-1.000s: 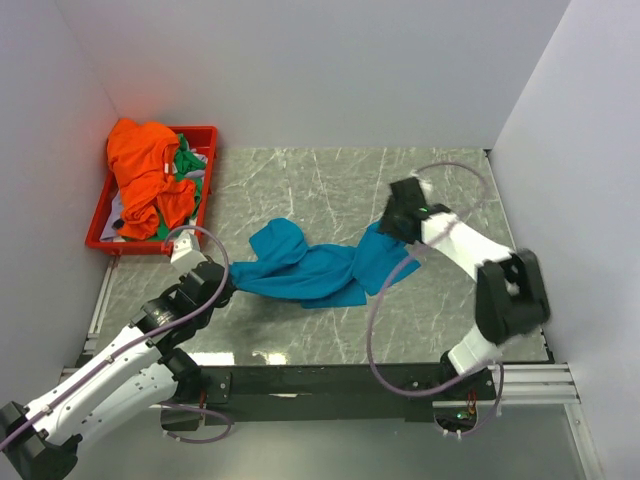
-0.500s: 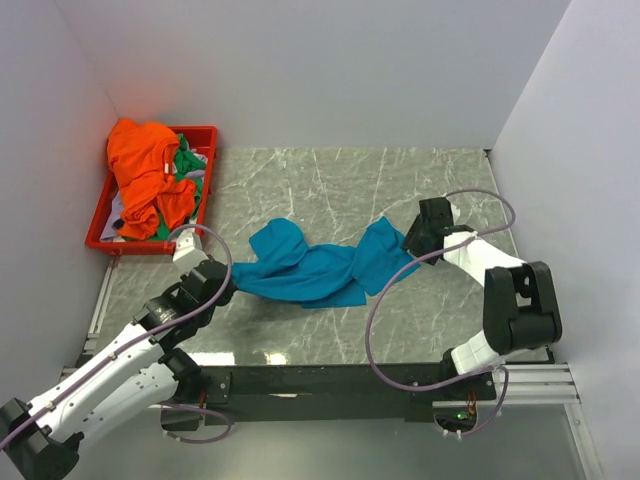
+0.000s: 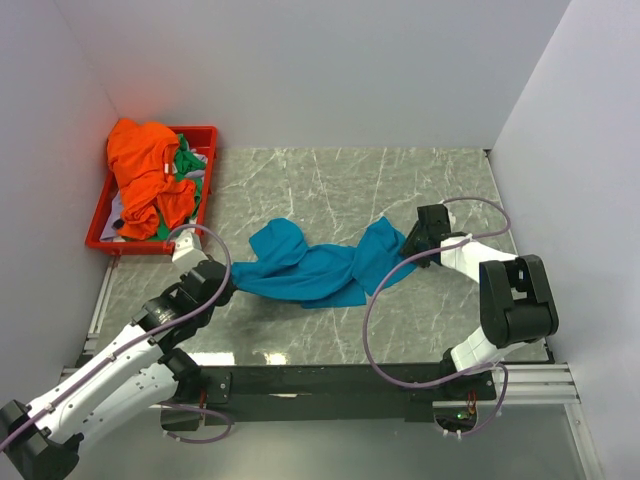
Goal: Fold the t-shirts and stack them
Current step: Flatten the tshirt out
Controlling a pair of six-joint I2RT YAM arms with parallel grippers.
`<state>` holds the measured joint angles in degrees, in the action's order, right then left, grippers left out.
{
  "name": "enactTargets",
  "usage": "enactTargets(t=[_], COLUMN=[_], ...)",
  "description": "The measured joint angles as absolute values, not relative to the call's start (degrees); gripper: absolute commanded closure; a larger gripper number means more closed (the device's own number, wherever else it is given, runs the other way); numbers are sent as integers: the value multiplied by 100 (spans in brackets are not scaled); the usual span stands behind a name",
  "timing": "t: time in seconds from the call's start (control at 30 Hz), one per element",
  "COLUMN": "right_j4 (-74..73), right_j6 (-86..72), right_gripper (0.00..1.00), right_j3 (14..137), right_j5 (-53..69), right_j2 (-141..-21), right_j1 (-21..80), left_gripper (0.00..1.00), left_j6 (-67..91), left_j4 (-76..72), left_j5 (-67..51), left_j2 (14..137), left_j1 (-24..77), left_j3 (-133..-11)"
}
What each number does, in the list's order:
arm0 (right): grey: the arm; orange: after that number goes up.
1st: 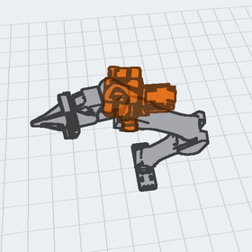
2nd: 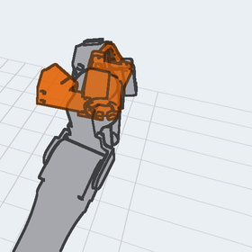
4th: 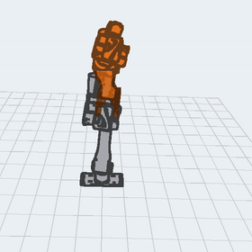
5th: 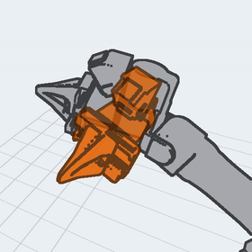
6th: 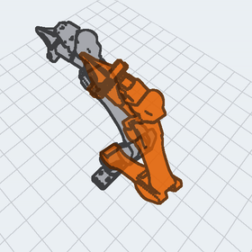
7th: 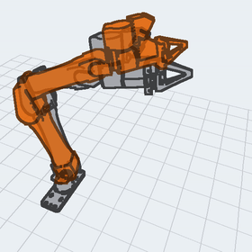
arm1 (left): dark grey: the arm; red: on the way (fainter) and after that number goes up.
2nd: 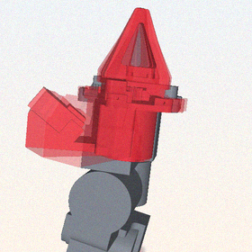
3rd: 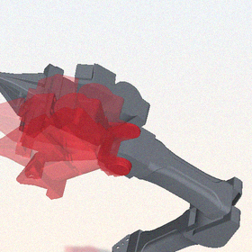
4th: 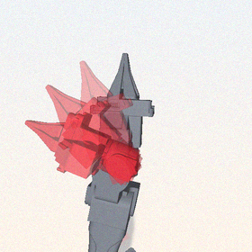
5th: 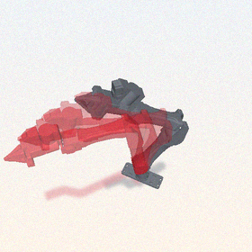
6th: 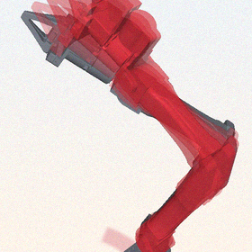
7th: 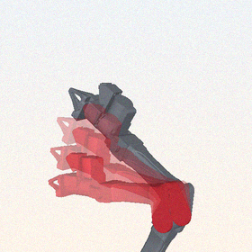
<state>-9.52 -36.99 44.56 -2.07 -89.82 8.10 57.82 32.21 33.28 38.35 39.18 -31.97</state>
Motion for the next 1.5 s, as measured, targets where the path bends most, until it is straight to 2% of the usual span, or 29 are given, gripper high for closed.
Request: enactTargets(t=[0.1, 0.13, 0.23, 0.27, 0.4, 0.47, 0.5, 0.53, 0.6, 0.67, 1.3, 1.47, 1.5], right_j4=[-947, -950, -954, -956, -985, -1063, -1166, -1258, -1396, -1483, -2029, -2012, -2008], right_j6=[-3736, -3743, -3780, -3769, -3778, -3787, -3800, -3815, -3841, -3850, -3710, -3642, -3634], right_gripper=[69, 80, 95, 96, 96, 91, 86, 73, 57, 53, 55, 67, 75], right_j3=[4456, 4456, 4456, 4453, 4300, 4045, 3918, 3822, 3715, 3706, 4790, 4790, 4790], right_j5=[-187, -185, -187, -189, -217, -242, -268, -305, -397, -486, -829, -797, -786], right_j2=[-8982, -8982, -8982, -8982, -8844, -8547, -8342, -8160, -7830, -7662, -9032, -9061, -9072], right_j1=[810, 810, 810, 810, 810, 810, 810, 810, 810, 810, 810, 810, 810], left_gripper=[99, 99, 99, 99, 99, 99, 99, 99, 99, 99, 99, 99, 99], left_j6=[5784, 5784, 5782, 5784, 5778, 5774, 5771, 5771, 5771, 5774, 5771, 5769, 5769], left_j4=[3221, 3221, 3221, 3221, 3225, 3234, 3238, 3238, 3238, 3236, 3192, 3188, 3183], left_j5=[3328, 3328, 3326, 3326, 3328, 3328, 3328, 3328, 3326, 3323, 3214, 3212, 3212], left_j2=[3833, 3833, 3833, 3833, 3813, 3771, 3754, 3730, 3695, 3677, 3699, 3706, 3723], left_j1=[3918, 3918, 3918, 3918, 3918, 3918, 3918, 3918, 3918, 3916, 3907, 3907, 3907], left_j3=[-3197, -3197, -3197, -3197, -3197, -3197, -3197, -3197, -3197, -3197, -3197, -3197, -3199])
